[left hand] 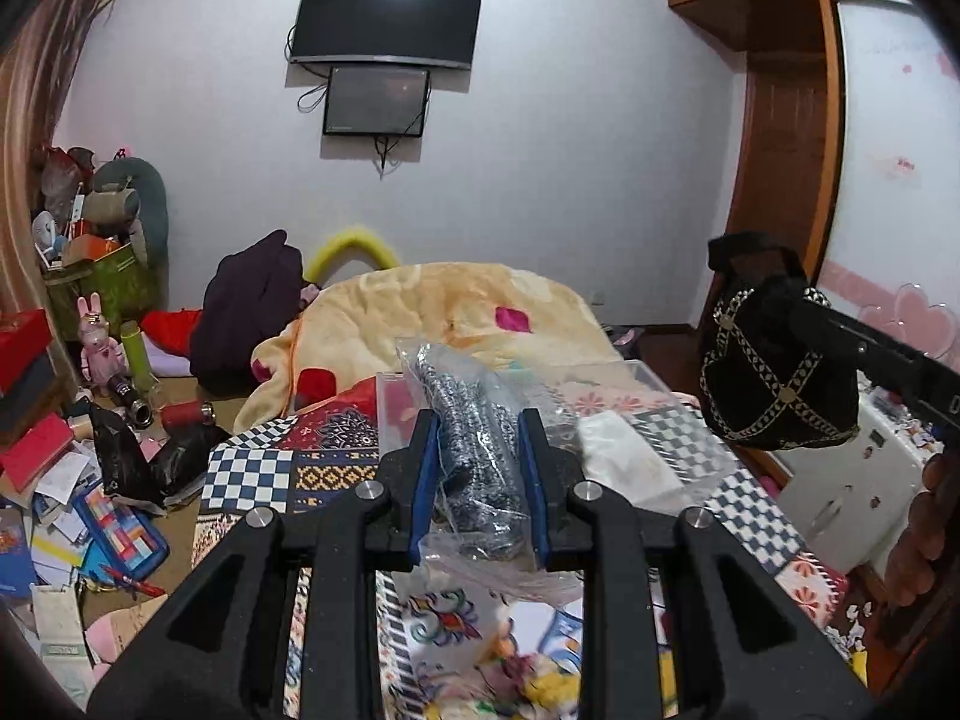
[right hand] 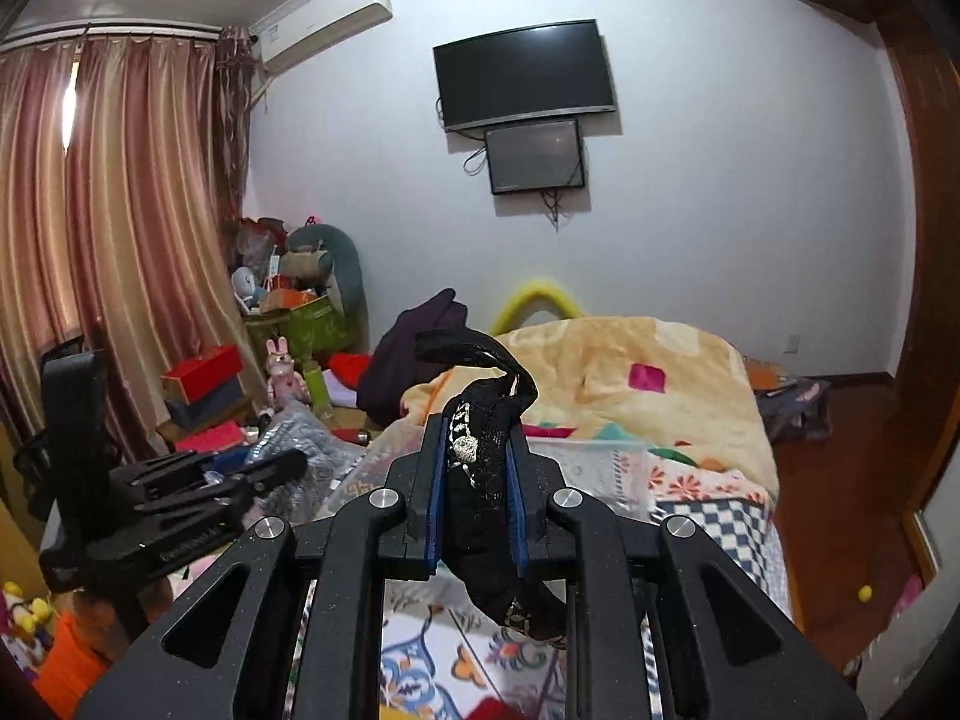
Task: Organize soft objects
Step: 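Place the grey mesh bag in the box with the left gripper while the right drops the black bag in, then grasp the floral scrunchie with the left gripper while the right grasps the red velvet pouch, then drop the scrunchie into the box with the left gripper while the right drops the red pouch in, then grasp the beaded bracelet with the left gripper while the right grasps the yellow-green sponge, then drop the bracelet into the box with the left gripper while the right drops the sponge in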
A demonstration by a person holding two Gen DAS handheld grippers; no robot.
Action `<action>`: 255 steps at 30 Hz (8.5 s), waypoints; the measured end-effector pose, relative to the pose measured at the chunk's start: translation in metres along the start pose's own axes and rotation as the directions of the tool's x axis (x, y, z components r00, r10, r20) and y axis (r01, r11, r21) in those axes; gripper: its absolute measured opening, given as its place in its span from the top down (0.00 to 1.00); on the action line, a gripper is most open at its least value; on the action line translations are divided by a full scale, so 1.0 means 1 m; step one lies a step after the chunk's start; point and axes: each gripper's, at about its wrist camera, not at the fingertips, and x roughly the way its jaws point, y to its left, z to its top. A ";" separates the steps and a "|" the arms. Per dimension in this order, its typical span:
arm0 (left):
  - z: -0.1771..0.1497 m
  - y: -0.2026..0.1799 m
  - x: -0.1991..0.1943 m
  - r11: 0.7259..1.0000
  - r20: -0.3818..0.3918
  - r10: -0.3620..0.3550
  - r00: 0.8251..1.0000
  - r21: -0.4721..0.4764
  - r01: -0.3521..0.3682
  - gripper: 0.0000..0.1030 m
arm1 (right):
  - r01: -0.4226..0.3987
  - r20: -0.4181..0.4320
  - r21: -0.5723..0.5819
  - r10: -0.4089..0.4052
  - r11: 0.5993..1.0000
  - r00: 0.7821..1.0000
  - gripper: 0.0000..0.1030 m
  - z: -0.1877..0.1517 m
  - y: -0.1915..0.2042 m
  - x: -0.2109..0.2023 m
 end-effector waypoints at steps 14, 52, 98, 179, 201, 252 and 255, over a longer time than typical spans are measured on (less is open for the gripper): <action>-0.005 0.006 0.078 1.000 -0.118 0.026 0.993 -0.012 -0.028 0.75 | 0.003 -0.153 -0.002 -0.004 1.000 0.988 0.85 -0.022 -0.005 0.078; -0.015 -0.012 -0.019 0.998 -0.077 -0.052 0.996 0.042 0.055 0.42 | 0.036 -0.183 -0.089 -0.051 0.995 0.982 0.24 -0.030 -0.009 0.010; -0.130 -0.001 -0.017 0.999 -0.289 -0.041 0.956 -0.018 0.037 0.92 | 0.064 -0.410 0.018 -0.051 0.998 0.910 0.82 -0.153 -0.024 -0.005; -0.028 -0.016 0.009 0.999 -0.084 -0.033 0.996 -0.020 0.031 0.54 | 0.118 -0.287 -0.034 -0.123 0.992 0.950 0.42 -0.057 -0.033 0.035; -0.122 -0.010 -0.029 1.000 -0.254 0.020 0.967 0.026 -0.013 0.16 | -0.009 -0.330 -0.045 -0.006 0.999 0.944 0.18 -0.116 0.030 0.002; -0.030 -0.023 -0.020 0.999 -0.026 -0.011 1.000 0.052 0.012 0.92 | 0.058 -0.132 -0.023 -0.060 0.998 0.989 0.46 -0.054 -0.002 0.001; -0.020 -0.024 -0.008 0.998 -0.010 0.006 1.000 0.055 -0.005 0.92 | 0.061 -0.124 -0.022 -0.063 0.998 0.990 0.46 -0.049 -0.002 0.010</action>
